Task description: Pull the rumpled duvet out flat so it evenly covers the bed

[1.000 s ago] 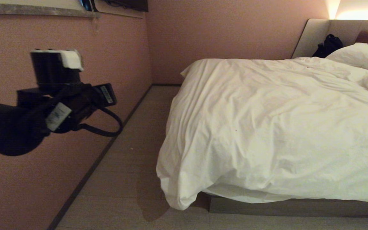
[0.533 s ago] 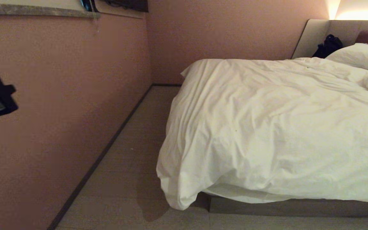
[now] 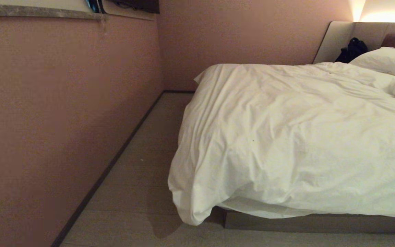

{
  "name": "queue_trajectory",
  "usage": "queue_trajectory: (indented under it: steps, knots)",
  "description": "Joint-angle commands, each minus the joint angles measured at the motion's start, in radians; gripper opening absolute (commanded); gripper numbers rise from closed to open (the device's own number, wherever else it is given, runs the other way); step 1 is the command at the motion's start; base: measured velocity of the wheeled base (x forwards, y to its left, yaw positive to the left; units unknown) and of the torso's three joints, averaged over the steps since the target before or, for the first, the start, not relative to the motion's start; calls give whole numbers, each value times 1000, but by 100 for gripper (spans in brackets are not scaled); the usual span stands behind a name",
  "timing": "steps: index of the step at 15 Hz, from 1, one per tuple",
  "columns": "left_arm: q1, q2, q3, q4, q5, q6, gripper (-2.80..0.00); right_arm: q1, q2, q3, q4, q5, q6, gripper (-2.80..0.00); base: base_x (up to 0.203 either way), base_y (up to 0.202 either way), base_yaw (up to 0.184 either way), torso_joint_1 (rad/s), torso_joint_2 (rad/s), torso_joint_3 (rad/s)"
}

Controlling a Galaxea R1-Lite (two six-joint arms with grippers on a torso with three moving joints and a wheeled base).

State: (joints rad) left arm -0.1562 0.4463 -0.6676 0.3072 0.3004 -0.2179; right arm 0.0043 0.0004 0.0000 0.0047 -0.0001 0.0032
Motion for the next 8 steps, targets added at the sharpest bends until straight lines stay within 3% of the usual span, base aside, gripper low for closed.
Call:
queue_trajectory:
  steps: [1,5,8]
  knots:
    - [-1,-165,18,44,-75,-8,-280,0,0,0,0,-1,0,-280,0,0,0,0,0,0]
    - [19,-165,25,95,-103,-1,-280,0,0,0,0,-1,0,-280,0,0,0,0,0,0]
    - [95,-146,45,155,-104,7,-280,0,0,0,0,0,0,-280,0,0,0,0,0,0]
